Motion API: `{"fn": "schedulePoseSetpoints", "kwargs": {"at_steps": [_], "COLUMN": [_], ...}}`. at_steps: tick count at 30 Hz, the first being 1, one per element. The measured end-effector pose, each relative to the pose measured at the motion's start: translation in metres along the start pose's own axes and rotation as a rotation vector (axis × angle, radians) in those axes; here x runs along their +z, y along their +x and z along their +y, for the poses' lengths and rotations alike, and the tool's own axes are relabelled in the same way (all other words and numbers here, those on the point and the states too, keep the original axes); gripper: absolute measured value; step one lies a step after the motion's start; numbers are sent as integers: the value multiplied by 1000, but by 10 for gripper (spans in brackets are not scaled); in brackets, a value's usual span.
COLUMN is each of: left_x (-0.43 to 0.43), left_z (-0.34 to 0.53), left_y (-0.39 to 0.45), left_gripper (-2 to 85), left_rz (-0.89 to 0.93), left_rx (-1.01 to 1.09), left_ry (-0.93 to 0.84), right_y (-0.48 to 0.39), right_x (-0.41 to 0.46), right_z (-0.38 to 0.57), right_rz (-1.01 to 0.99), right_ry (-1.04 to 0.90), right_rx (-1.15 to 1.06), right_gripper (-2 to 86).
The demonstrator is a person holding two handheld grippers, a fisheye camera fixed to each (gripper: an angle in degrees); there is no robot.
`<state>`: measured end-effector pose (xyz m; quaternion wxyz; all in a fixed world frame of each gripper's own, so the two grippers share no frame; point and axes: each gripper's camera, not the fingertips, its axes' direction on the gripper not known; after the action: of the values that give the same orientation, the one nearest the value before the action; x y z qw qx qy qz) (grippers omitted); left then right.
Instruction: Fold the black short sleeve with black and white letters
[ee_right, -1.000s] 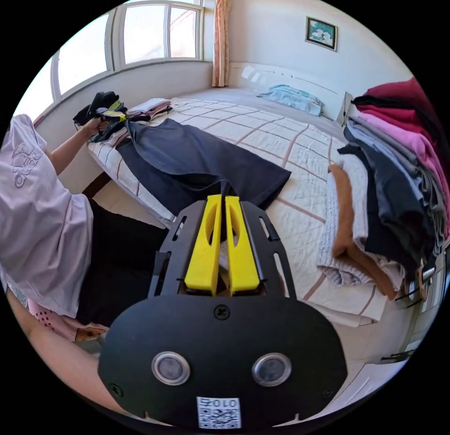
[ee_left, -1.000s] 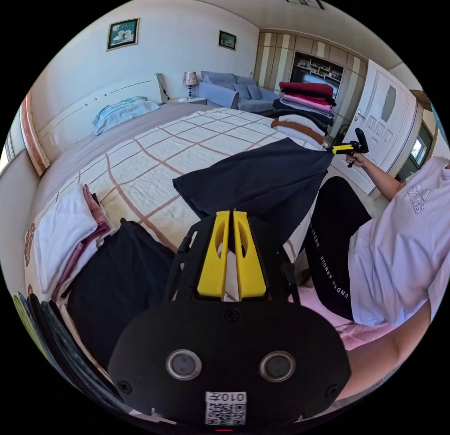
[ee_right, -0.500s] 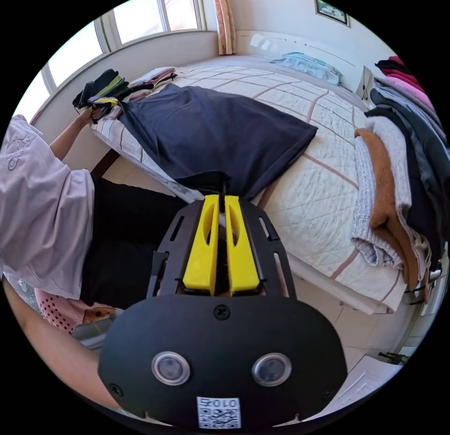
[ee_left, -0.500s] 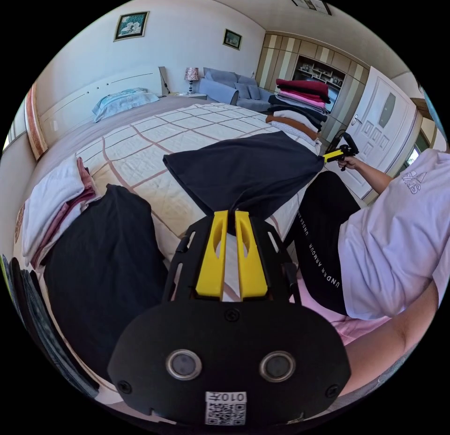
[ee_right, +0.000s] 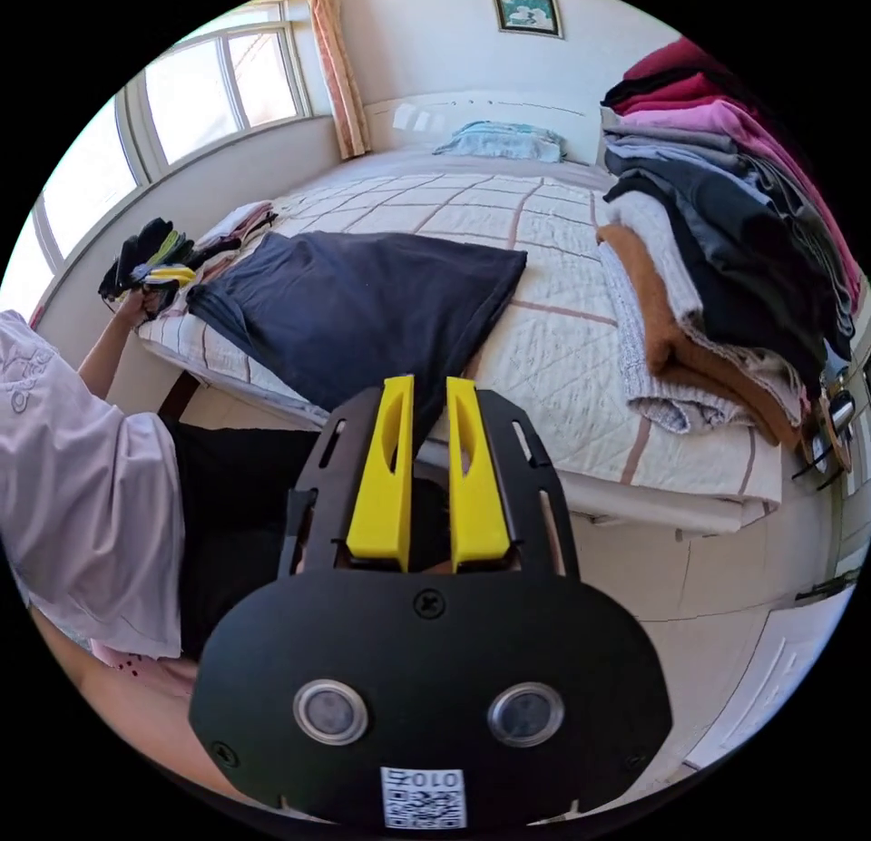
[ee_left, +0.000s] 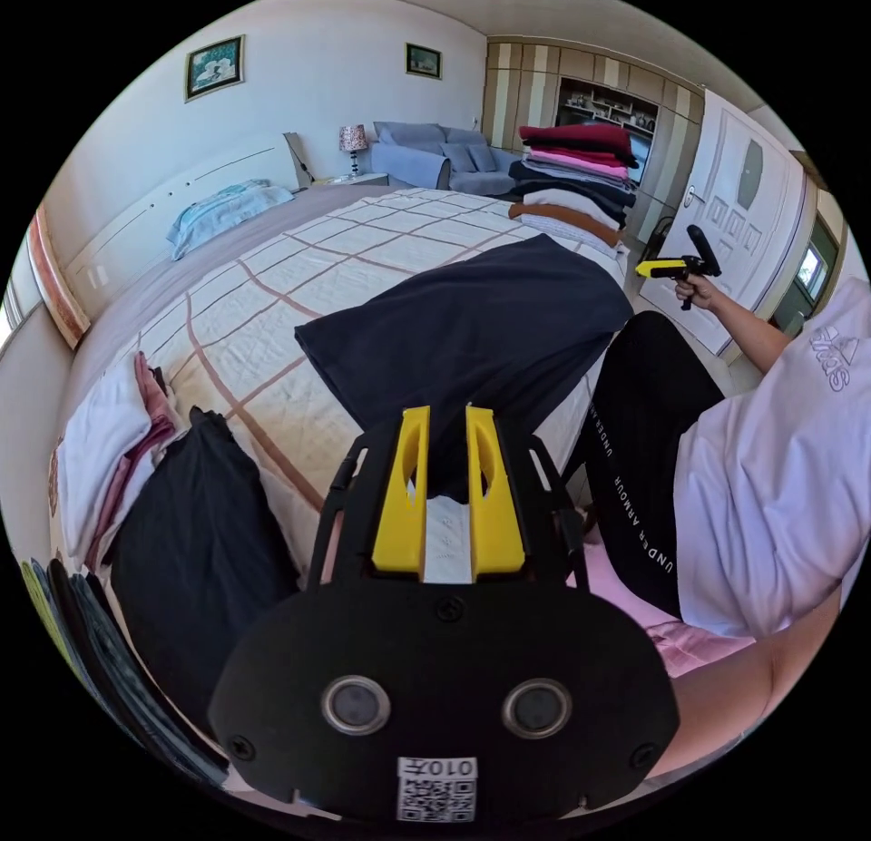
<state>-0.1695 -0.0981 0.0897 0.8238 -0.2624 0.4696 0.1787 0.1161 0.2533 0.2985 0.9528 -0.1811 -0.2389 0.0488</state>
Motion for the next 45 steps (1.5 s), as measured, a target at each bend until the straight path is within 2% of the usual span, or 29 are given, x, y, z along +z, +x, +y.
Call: {"fn": "schedulePoseSetpoints", "kwargs": {"at_steps": [7, 10, 13, 15, 19, 21, 22, 23, 24, 27, 29, 33, 35, 39, 45], "left_x": [29, 13, -19, -31, -10, 8, 28, 47, 53, 26, -3, 6, 34, 78, 108], "left_z": [11, 26, 26, 16, -19, -31, -36, -38, -39, -53, -76, -110, -129, -150, -160], "left_y": [10, 17, 21, 21, 15, 11, 6, -2, -6, -15, -42, -119, -166, -209, -237], "left_gripper": [20, 13, 10, 9, 8, 9, 9, 10, 10, 17, 27, 67, 88, 107, 99], "left_rz": [100, 61, 94, 54, -16, 67, 112, 145, 159, 210, 137, 17, -13, -24, 52], "left_rx": [35, 40, 56, 59, 90, 119, 108, 72, 50, 1, -127, -391, -519, -617, -681], "left_ry": [-175, -179, -50, 18, 5, -33, -124, -232, -262, -113, 17, 27, -13, -107, -107], "right_y": [-15, -10, -8, -19, -43, -48, -49, -49, -48, -43, -31, 19, 42, 74, 70], "right_x": [27, 30, 31, 30, 41, 57, 62, 72, 78, 55, 33, 17, 27, 67, 104], "right_z": [-10, -14, -24, -41, -68, -80, -81, -83, -82, -82, -89, -133, -153, -182, -204], "right_rz": [-15, -26, -48, -107, -83, -82, -94, -122, -132, -107, -24, 207, 179, 28, 50], "right_ry": [-55, -59, -50, -14, -10, -79, -113, -189, -242, -164, -50, 48, 20, -41, -112], "right_rx": [-46, -25, -16, -45, -126, -151, -158, -175, -179, -157, -91, 162, 262, 384, 395], "right_gripper": [43, 42, 41, 40, 39, 38, 37, 36, 35, 35, 36, 56, 73, 86, 81]}}
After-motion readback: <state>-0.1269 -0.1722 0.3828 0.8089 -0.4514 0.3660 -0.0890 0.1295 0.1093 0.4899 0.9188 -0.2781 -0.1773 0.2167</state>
